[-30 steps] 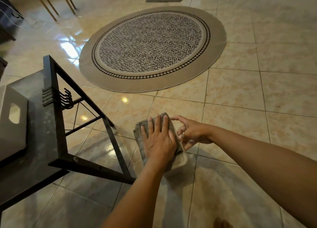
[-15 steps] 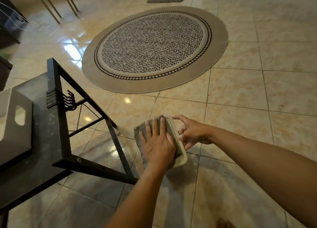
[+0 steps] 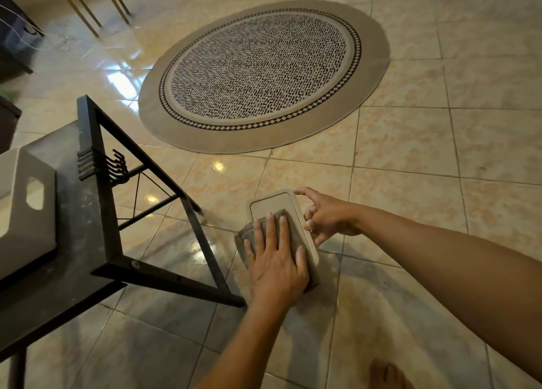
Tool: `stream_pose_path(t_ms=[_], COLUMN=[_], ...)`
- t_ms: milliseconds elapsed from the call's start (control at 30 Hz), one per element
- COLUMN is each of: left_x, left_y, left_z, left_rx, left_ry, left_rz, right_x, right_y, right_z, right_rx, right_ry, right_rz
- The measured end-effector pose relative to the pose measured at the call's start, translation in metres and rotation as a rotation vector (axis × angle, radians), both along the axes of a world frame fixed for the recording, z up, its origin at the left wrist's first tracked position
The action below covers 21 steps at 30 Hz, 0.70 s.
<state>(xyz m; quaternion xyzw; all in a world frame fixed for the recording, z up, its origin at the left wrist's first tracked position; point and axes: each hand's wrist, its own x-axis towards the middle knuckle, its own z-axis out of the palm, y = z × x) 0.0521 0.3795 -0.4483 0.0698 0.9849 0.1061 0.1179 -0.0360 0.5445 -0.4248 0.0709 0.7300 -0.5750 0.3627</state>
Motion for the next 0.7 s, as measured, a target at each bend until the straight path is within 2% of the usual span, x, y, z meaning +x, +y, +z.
stream_pose_path(t_ms=[200,367,467,600,700], left_x=[-0.011,-0.007,0.007,-0.004,0.0], left_y=[0.017,0.003,0.021,0.016,-0.01], left_z=[-0.01,-0.009,-0.007,0.005,0.004], left_rx=[-0.04,-0.042,-0.025,0.09,0.018], left_ry=[0.029,0.014,-0.007,-0.042,-0.028], left_rz=[-0.058,0.06,0.038,0.004,-0.05], right_x=[0.002,0.001,0.001,0.001,0.001], right_y=[0.001,-0.002,-0.001,0.002,-0.001], right_z=[0.003,-0.001,-0.001,0.001,0.001], right_rx=[0.008,-0.001,-0.007,-0.016,-0.023], right_ry=[-0.007,-0.001,0.005,-0.004,-0.011], right_rz=[-0.008,-0.012,0.001,0.013,0.013])
